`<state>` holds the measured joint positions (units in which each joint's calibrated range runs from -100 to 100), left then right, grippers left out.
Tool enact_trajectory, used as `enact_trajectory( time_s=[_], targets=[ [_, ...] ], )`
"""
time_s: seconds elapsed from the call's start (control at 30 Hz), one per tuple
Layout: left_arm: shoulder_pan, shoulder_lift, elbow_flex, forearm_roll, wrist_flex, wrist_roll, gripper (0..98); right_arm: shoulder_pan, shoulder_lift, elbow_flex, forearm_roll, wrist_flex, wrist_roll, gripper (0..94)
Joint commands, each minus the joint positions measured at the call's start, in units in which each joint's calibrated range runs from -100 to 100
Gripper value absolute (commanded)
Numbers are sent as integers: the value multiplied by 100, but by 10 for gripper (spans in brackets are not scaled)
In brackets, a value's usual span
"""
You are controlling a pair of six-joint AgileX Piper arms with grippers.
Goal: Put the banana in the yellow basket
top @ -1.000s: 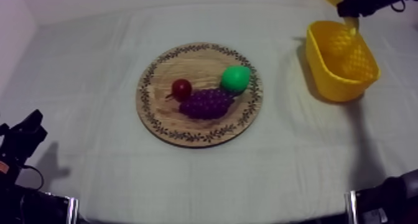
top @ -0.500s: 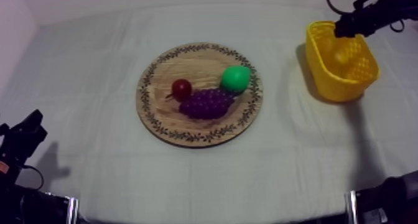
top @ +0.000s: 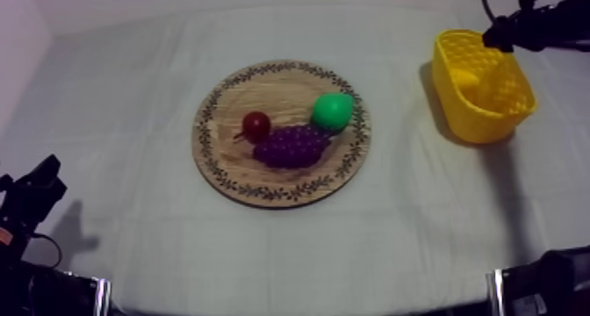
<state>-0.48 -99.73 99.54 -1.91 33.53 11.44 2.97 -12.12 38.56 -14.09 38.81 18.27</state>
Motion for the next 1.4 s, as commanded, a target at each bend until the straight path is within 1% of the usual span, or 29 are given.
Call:
enact_trajectory(
  time_s=[0.0, 0.1, 0.17, 0.23, 0.33, 0.5, 0.67, 0.8, 1.0, 1.03, 1.23, 1.37],
  targets=[
    [1, -1, 1, -2, 2, 1, 1, -45, -822, 431, -44, -108, 18, 397],
    [1, -1, 1, -2, 2, 1, 1, -99, -1535, 959, -131, -352, 75, 319],
    [1, -1, 1, -2, 2, 1, 1, -182, -2022, 1408, -84, -585, 62, 273],
    [1, -1, 1, -2, 2, 1, 1, -292, -2508, 1870, 92, -760, -65, 231],
    [1, -1, 1, -2, 2, 2, 1, -403, -3225, 2528, 403, -845, -320, 168],
    [1, -1, 1, -2, 2, 1, 1, -364, -4474, 3675, 656, -822, -500, 83],
    [1, -1, 1, -2, 2, 1, 1, -270, -5767, 4720, 897, -580, -633, 49],
    [1, -1, 1, -2, 2, 1, 1, -124, -6568, 5277, 949, -327, -643, 15],
    [1, -1, 1, -2, 2, 0, 1, 115, -7471, 5866, 988, -109, -789, 6],
    [1, -1, 1, -2, 2, 2, 1, 148, -7609, 5923, 1028, -55, -887, 6],
    [1, -1, 1, -2, 2, 4, 1, 363, -8180, 6021, 1028, 124, -1178, 5],
    [1, -1, 1, -2, 2, 0, 1, 422, -8319, 6050, 1206, 145, -1504, 5]
  ],
)
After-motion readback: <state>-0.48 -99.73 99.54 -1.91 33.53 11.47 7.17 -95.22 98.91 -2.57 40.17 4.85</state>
